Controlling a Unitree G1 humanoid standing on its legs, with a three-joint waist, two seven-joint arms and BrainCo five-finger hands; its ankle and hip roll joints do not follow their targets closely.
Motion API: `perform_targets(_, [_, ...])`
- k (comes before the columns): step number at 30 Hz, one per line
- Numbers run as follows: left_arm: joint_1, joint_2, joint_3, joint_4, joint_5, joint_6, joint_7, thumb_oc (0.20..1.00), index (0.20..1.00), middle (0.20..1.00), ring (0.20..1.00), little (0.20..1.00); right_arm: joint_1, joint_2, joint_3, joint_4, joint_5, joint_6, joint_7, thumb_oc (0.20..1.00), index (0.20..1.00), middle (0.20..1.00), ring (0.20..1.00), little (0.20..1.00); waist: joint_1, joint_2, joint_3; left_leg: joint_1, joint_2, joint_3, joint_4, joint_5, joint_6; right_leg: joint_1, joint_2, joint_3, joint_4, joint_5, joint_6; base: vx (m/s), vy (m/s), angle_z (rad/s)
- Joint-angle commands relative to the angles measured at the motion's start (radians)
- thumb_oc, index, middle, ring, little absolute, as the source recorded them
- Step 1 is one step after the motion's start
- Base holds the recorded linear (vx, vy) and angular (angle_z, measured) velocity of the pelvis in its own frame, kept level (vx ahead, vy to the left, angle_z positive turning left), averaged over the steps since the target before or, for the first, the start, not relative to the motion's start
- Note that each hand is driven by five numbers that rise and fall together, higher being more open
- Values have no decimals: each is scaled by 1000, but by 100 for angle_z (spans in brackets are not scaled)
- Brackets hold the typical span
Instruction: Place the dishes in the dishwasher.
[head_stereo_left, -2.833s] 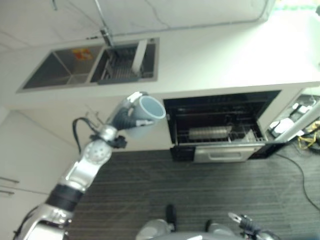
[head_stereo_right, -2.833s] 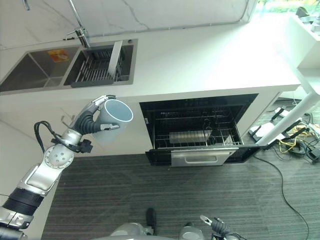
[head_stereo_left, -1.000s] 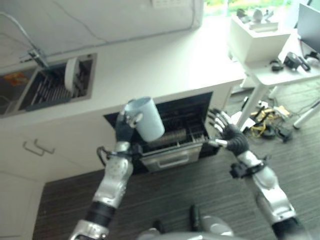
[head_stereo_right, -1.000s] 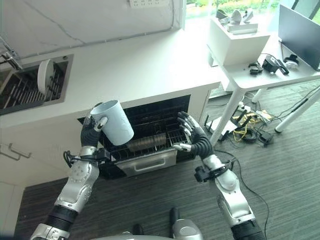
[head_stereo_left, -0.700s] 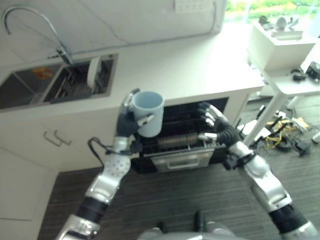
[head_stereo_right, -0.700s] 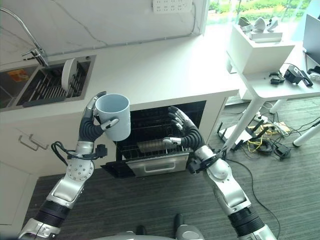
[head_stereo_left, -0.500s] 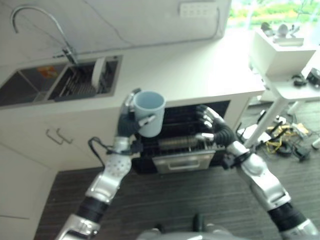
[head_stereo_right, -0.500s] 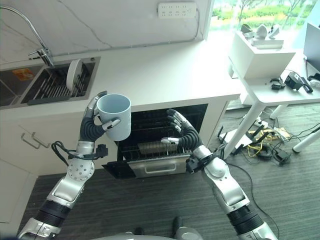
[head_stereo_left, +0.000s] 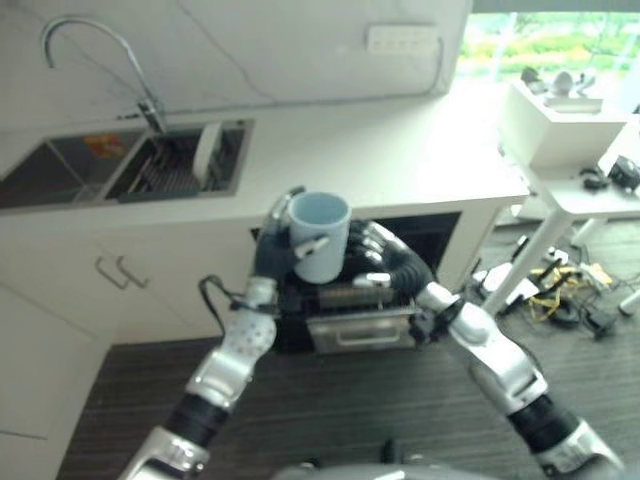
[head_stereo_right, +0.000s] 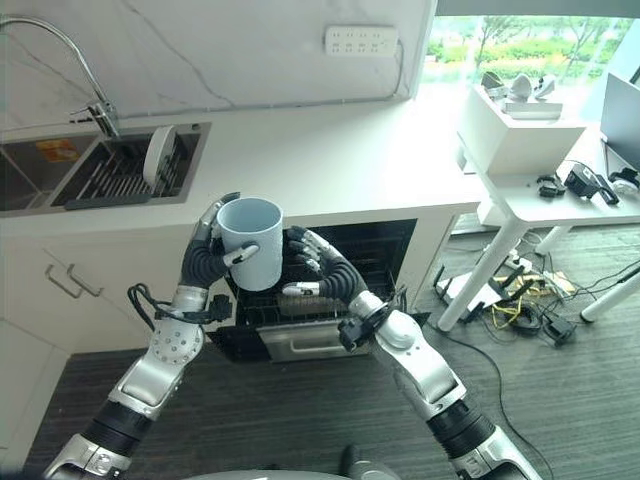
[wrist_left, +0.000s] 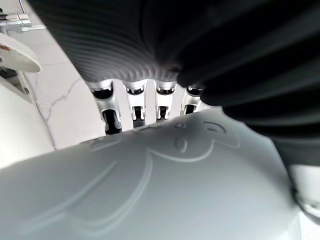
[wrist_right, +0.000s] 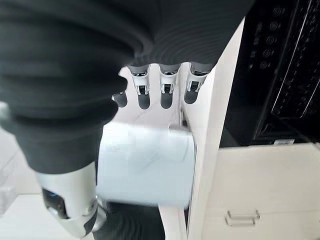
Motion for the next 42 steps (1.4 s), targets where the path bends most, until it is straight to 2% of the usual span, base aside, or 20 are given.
perform_targets(1, [-129,12,-35,35,-35,-21,-12,200,200,200,200,200,-78,53,-5,0,21,-44,-34,1000,1000,1000,1000,1000,16,-54,-25,-16,32,-34,1,-20,-17,54,-132,-10,55,-98,116,8,-17,10])
perform_targets(6, [-147,-1,-67,46,-41,-3,-18,200,200,200,200,200,-121,68,11,20,19,-31,-76,1000,1000,1000,1000,1000,19,-53,-22,-12,33,-34,3,-22,-16,59,-131,-8,55,-100,113,13,-7,0])
perform_targets(11, [-153,-7,-100,37,-30,5,-37,200,200,200,200,200,-126,92,29,58,-1,-49,-123,1000,1000,1000,1000,1000,23,-49,-14,-10,27,-43,5,-25,-11,62,-129,-4,60,-104,108,41,6,1])
perform_targets(29, [-191,-5,-143,40,54,-8,6,200,200,200,200,200,-148,114,74,141,-28,-11,-159,1000,1000,1000,1000,1000,29,-47,-8,-6,20,-60,4,-25,-6,67,-125,-6,68,-112,103,2,1,0])
perform_targets(42, [-208,-29,-166,52,29,6,20,200,200,200,200,200,-177,146,85,166,-29,-76,-219,1000,1000,1000,1000,1000,33,-45,-3,-5,17,-62,6,-26,-3,69,-123,-4,69,-113,100,0,0,0])
